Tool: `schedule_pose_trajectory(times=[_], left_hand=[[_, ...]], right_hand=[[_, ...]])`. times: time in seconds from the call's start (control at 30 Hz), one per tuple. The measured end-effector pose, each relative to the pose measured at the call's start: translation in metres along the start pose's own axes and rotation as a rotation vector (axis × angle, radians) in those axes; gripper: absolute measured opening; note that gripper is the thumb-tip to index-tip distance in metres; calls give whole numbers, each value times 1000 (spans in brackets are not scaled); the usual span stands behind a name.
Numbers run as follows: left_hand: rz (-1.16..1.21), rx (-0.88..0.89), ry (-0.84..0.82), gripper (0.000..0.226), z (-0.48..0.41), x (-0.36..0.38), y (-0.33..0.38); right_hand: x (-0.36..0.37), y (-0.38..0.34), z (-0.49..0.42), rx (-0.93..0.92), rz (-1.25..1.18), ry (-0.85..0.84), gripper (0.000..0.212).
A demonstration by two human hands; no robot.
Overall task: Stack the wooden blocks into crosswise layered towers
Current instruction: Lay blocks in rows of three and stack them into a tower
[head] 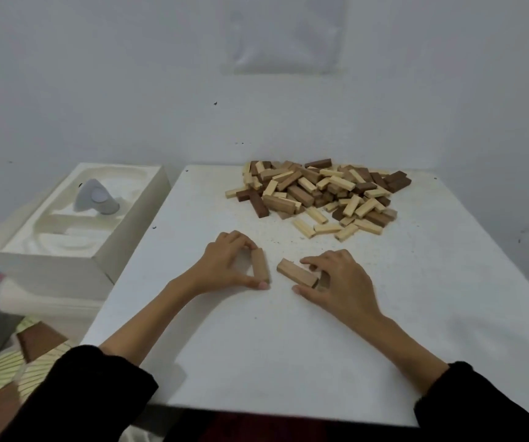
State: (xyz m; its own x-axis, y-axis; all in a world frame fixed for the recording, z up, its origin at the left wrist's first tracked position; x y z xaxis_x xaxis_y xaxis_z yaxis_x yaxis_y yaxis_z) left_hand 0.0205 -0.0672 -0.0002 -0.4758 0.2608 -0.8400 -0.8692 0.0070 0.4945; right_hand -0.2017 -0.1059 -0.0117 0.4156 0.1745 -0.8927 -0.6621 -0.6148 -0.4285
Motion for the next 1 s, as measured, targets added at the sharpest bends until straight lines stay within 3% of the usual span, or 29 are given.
schedule_pose_trajectory(times=[0.13, 0.27, 0.43, 0.67, 0.87, 1.0], left_hand=[[24, 7, 68, 91, -2, 14, 12], [56, 20, 158, 93, 4, 34, 24], [97, 48, 184, 101, 1, 48, 44], [195, 116, 124, 79, -12, 41, 49], [237, 148, -194, 104, -12, 26, 31], [229, 198, -155, 88, -17, 16, 23]], right_hand=[[-12, 12, -3, -77, -185, -237, 77], [-23, 39, 0, -80, -341, -458, 80], [-21, 51, -3, -73, -348, -356, 65], [-21, 54, -6, -91, -383, -388, 73], [-21, 53, -7, -80, -403, -389, 73], [-20, 49, -13, -77, -389, -374, 71]])
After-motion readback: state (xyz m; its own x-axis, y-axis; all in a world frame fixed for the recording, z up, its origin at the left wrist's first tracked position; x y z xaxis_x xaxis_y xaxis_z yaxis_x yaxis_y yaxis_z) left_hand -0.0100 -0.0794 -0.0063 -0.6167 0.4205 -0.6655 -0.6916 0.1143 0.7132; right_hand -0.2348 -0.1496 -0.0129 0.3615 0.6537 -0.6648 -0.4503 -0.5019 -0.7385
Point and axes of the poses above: each hand's wrist, its own z-axis away from the middle knuckle, its own x-axis out of the palm, y = z × x, the point moved 3 cm from there along -z, towards the middle knuckle, and after that the axes turned 13 degrees about -y, right-handed, at the moved point
